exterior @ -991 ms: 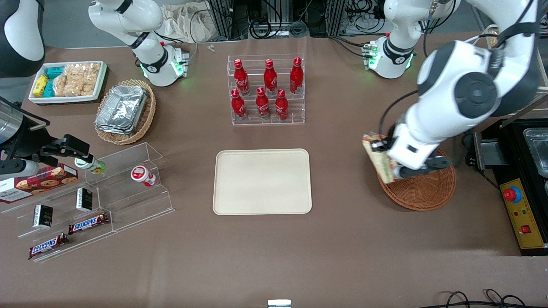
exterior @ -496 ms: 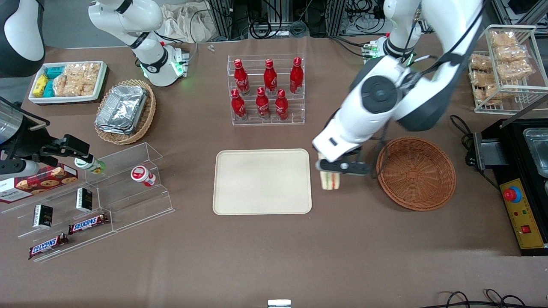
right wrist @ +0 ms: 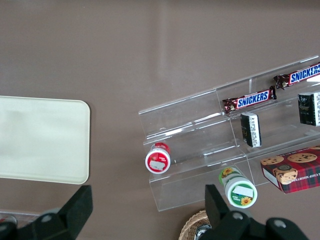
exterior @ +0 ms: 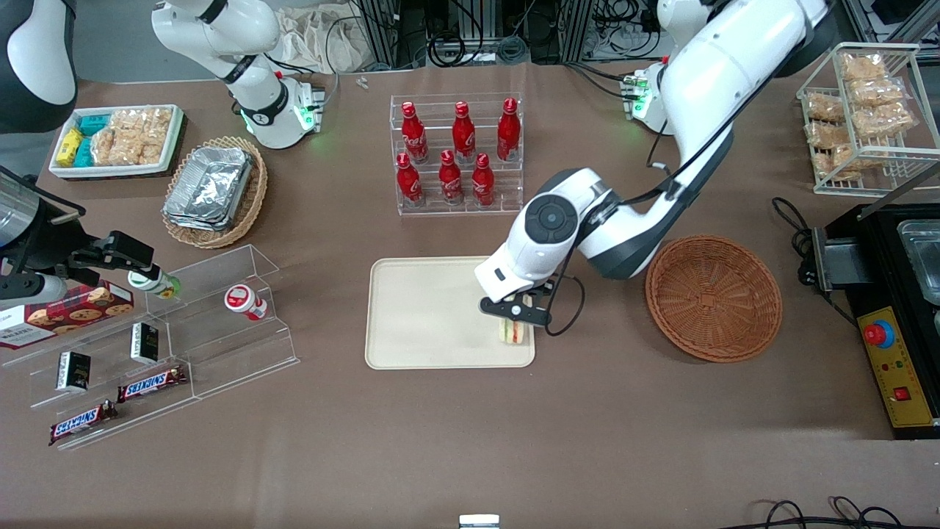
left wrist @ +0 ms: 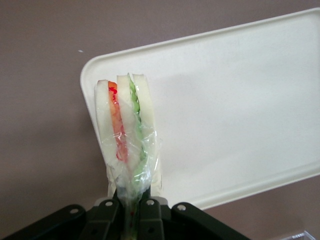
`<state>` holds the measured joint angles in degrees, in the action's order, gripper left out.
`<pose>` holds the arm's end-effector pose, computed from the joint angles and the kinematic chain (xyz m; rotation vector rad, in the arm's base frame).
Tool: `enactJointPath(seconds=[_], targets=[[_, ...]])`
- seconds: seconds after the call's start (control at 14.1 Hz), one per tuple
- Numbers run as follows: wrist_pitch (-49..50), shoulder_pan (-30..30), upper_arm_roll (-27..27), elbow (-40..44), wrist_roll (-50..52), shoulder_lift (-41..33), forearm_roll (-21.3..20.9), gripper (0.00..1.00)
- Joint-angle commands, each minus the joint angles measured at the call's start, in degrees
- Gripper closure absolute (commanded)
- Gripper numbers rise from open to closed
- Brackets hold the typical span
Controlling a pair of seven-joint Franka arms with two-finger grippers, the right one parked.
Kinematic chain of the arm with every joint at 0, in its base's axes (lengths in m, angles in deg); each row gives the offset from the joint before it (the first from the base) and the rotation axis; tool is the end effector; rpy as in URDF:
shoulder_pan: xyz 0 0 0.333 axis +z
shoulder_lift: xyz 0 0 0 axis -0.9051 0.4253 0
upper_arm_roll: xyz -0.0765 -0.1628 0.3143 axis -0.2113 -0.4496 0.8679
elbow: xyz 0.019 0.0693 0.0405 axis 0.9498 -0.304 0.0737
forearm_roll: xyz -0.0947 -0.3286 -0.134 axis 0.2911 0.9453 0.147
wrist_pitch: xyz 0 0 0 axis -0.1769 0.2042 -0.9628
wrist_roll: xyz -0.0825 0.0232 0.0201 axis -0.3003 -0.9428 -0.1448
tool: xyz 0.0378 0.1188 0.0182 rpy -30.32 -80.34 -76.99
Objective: Place sandwich from basket to tray
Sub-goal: 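Lower the sandwich onto the tray and open the left gripper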
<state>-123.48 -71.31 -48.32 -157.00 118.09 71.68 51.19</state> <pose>0.5708 -0.4231 0.3292 2.9909 -0.3388 -0.0579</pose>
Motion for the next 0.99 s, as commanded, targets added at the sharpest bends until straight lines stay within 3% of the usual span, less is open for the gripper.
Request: enactJointPath(seconds=[0.0,0.07,0.14,0.21,0.28,0.35,0.57,0.92], targets=[[-0.4,-0.6,0.1,1.8,1.2,3.4,-1.7,0.95],[-0.4,-0.6,0.1,1.8,1.2,3.8,-1.7,0.92],[-0.4,-0.6,0.5,1.8,1.3,3.9,-1.7,0.69],[-0.4,-0.6,1.1,1.8,1.9,3.9,-1.6,0.30],[-0.4,-1.3,1.5,1.8,2.9,4.0,-1.7,0.07],[-0.4,-1.3,2.1,1.8,3.7,3.7,-1.5,0.01],[1.4,-0.8,2.2,1.8,6.6,2.1,-1.3,0.01],[16.1,3.3,1.3,1.7,0.5,-7.8,2.6,0.01]])
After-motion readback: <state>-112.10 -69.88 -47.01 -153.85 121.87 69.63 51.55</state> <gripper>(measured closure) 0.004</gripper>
